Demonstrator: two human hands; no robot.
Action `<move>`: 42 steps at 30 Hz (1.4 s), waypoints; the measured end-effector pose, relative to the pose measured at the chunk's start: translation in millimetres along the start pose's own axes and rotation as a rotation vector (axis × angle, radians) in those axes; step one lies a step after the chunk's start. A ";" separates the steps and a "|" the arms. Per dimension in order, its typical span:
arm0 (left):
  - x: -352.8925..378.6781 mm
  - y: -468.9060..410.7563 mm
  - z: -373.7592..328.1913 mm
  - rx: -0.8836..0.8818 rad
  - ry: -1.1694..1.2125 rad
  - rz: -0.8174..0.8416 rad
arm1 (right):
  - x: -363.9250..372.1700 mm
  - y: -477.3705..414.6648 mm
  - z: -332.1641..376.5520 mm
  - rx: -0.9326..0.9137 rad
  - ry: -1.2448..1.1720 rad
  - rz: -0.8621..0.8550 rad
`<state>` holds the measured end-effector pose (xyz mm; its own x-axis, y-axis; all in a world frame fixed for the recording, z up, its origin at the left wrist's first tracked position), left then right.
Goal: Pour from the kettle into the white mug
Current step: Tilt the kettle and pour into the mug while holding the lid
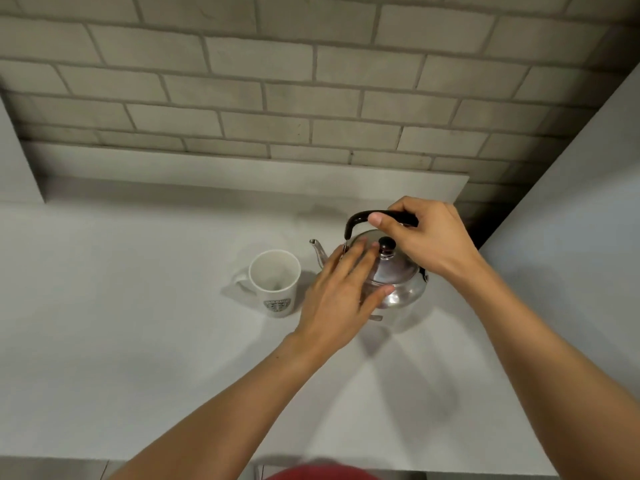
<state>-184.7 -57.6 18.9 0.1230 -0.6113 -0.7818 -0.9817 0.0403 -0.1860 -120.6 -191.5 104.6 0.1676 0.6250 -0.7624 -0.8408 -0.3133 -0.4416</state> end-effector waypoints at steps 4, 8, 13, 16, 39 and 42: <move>3.3 17.3 10.2 -0.030 0.011 0.050 | 2.5 12.1 15.0 -0.027 0.004 0.016; -5.5 26.9 13.3 -0.017 0.008 0.018 | 1.5 9.7 37.1 -0.082 0.005 0.058; -23.6 28.9 12.0 -0.009 0.108 -0.053 | 5.6 -7.9 73.0 -0.187 0.071 0.169; -30.0 25.5 16.3 -0.044 0.191 -0.052 | 12.4 -18.5 93.5 -0.257 0.104 0.243; -39.5 21.8 20.7 -0.082 0.494 0.006 | 30.7 -53.5 151.4 -0.398 0.273 0.487; -39.1 21.6 19.6 -0.086 0.497 -0.006 | 30.3 -54.2 151.7 -0.380 0.270 0.511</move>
<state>-207.9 -17.4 33.8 0.0647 -0.9145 -0.3994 -0.9922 -0.0163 -0.1235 -148.1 -47.1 177.2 -0.0382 0.1481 -0.9882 -0.6181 -0.7806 -0.0931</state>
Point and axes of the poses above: each hand's wrist, its own y-axis away from the middle knuckle, its own x-axis out of the palm, z = x × y, the point moved 10 cm from there along -y, towards the middle knuckle, and after that the axes turned 15 degrees about -x, right-handed, at the moved point
